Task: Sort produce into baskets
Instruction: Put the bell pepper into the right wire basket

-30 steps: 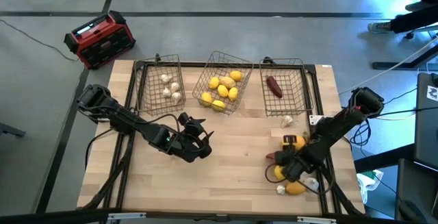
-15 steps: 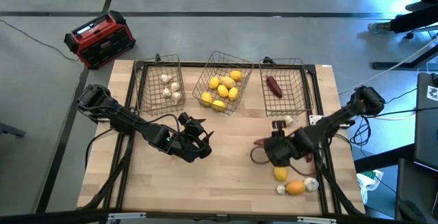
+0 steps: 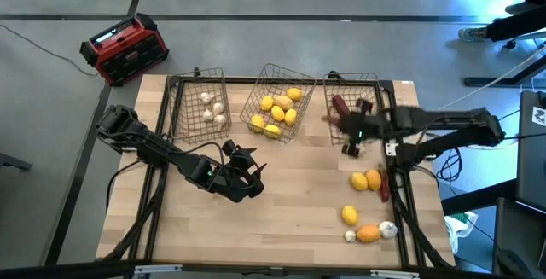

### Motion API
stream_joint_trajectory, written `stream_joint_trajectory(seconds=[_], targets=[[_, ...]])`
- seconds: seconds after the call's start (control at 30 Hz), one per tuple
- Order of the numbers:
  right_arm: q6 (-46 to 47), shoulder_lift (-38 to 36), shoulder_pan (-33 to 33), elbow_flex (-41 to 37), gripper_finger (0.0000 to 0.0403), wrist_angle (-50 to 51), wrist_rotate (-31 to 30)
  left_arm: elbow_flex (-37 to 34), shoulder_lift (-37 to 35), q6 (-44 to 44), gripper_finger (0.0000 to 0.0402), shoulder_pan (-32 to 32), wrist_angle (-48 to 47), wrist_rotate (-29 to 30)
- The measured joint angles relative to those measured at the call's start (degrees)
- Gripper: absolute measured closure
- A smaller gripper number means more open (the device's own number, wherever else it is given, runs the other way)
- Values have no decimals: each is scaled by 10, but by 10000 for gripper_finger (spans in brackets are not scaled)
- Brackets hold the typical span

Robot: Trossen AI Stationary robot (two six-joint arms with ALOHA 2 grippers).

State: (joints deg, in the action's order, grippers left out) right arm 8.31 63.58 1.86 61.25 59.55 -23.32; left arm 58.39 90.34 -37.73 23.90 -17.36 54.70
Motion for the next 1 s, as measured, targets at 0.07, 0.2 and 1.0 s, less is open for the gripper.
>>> stream_joint_trajectory(seconds=[0.07,0.2,1.0], targets=[[-12,-15,-51,0,260,-8,3,0,2,3,121,0,0,0],[-28,-20,-147,0,260,-35,23,0,2,5,121,-1,-2,5],[-53,147,-444,-101,260,-144,219,0,2,8,121,0,0,6]])
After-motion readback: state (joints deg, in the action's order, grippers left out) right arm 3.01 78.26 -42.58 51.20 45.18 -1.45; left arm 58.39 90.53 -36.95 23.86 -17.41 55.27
